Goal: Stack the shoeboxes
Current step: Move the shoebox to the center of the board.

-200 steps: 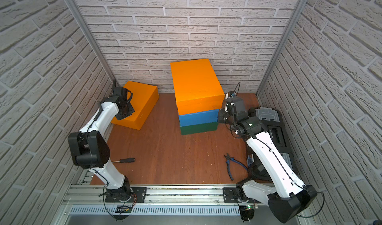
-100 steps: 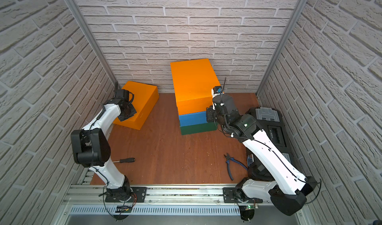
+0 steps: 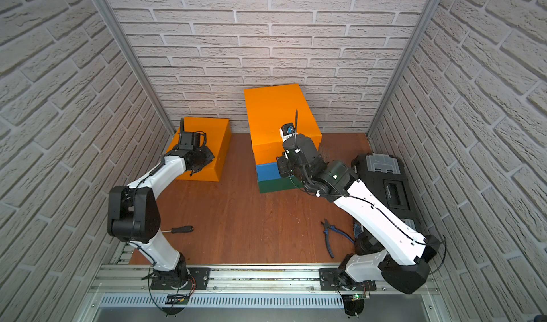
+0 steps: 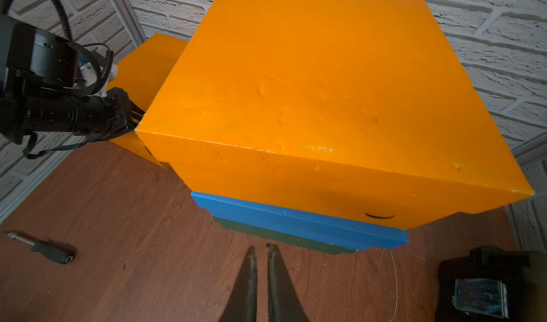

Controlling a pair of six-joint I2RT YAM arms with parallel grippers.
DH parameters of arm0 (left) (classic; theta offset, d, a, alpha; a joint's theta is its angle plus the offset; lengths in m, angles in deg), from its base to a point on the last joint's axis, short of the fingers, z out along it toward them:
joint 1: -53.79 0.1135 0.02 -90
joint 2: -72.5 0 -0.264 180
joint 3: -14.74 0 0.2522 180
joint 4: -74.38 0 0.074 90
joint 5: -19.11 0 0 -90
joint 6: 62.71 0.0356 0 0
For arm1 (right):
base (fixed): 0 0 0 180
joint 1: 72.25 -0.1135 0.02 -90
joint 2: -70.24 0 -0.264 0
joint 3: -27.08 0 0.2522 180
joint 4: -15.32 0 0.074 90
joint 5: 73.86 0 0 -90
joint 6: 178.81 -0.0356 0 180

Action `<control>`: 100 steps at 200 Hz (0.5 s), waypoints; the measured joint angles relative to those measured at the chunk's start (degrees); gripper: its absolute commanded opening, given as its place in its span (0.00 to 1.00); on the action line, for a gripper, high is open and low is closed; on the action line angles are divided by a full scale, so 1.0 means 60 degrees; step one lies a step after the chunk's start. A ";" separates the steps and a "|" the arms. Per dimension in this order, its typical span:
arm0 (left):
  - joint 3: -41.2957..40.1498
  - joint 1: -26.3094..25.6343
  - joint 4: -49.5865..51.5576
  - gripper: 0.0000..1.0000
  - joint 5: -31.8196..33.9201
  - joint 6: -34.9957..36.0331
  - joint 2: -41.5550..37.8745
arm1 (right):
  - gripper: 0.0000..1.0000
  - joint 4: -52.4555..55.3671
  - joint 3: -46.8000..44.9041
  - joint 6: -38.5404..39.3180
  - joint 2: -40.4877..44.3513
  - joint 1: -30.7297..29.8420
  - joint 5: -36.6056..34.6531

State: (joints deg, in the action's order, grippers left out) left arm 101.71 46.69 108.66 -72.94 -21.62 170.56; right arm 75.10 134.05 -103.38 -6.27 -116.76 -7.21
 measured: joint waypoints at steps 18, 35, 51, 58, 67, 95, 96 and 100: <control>-0.0098 -0.0295 -0.0131 0.18 -0.0441 -0.0240 -0.0062 | 0.12 -0.0055 0.0018 0.0051 0.0000 -0.0178 0.0004; -0.0262 -0.0710 -0.0138 0.18 -0.0743 -0.0477 -0.0211 | 0.12 -0.0106 0.0022 0.0080 0.0000 -0.0335 0.0033; -0.0623 -0.1078 -0.0259 0.18 -0.0969 -0.0729 -0.0492 | 0.13 -0.0149 0.0069 0.0113 -0.0044 -0.0506 0.0091; -0.0823 -0.1209 -0.0324 0.18 -0.1045 -0.0841 -0.0641 | 0.13 -0.0189 0.0102 0.0157 -0.0084 -0.0579 0.0127; -0.1082 -0.1362 -0.0415 0.18 -0.1122 -0.0994 -0.0845 | 0.13 -0.0270 0.0142 0.0211 -0.0160 -0.0656 0.0208; -0.1938 -0.1803 -0.0681 0.18 -0.1169 -0.1464 -0.1585 | 0.14 -0.0368 0.0168 0.0237 -0.0426 -0.0794 0.0674; -0.1985 -0.1832 -0.0703 0.18 -0.1158 -0.1486 -0.1625 | 0.14 -0.0372 0.0164 0.0233 -0.0433 -0.0798 0.0688; -0.2091 -0.1891 -0.0721 0.18 -0.1151 -0.1534 -0.1723 | 0.14 -0.0375 0.0164 0.0233 -0.0459 -0.0805 0.0743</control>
State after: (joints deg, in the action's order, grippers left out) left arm 89.16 35.35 104.33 -79.84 -30.82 160.23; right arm 72.85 135.03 -101.98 -9.03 -121.59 -2.75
